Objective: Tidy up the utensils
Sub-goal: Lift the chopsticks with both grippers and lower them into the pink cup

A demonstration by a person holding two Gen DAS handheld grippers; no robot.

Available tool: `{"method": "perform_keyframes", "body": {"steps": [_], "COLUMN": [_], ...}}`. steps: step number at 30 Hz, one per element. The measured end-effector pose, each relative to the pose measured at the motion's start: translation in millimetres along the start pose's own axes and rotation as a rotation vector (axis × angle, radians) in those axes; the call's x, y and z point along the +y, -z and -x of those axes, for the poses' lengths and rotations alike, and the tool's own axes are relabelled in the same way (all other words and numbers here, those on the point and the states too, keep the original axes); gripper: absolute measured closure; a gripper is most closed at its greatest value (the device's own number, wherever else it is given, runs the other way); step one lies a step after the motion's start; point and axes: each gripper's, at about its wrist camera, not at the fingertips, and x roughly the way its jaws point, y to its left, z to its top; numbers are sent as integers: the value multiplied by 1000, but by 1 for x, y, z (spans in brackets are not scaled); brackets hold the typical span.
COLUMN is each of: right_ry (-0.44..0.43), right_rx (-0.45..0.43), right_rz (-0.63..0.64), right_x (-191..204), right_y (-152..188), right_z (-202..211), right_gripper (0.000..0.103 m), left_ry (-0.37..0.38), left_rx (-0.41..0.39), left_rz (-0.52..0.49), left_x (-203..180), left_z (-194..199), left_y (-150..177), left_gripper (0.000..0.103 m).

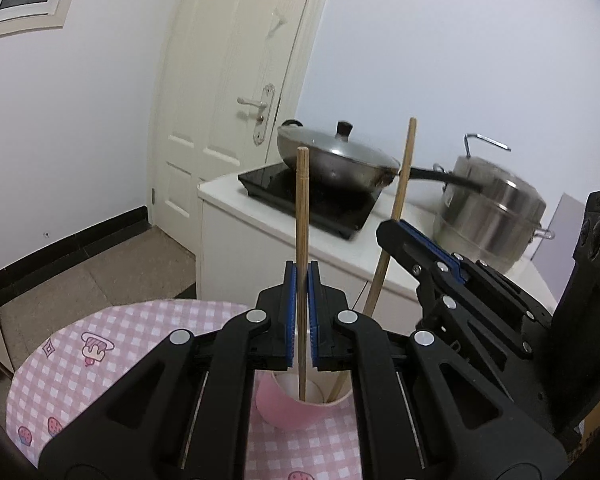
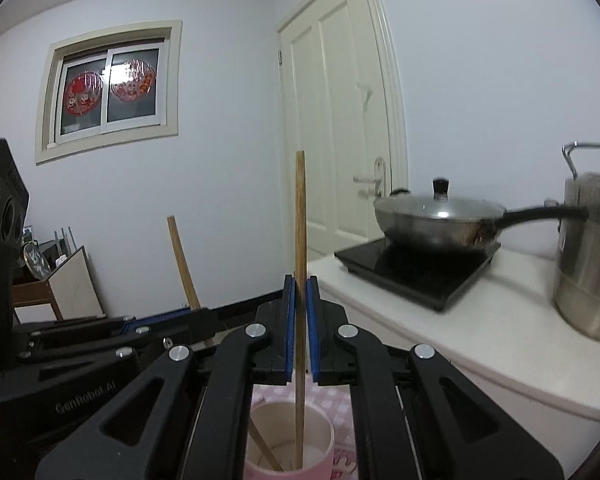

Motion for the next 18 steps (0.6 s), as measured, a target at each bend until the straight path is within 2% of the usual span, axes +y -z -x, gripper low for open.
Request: {"method": "perform_keyframes", "body": {"steps": [6,17,18], "right_ry": [6,-3,-5], "right_rx": [55,124,127], "right_rz": [-16,-75,-79], "right_x": [-3,-4,-4], "right_y": [20,36,36], "right_z": [7,15,16], "right_gripper": [99,97,97], "left_ry": [1,-9,-13], "left_rx": [51,127,133], "left_rz": [-15,-36,-41], "left_x": [1,0,0], "left_z": [-4,-4,-3], "left_y": [13,22,23], "left_gripper": [97,96,91]}}
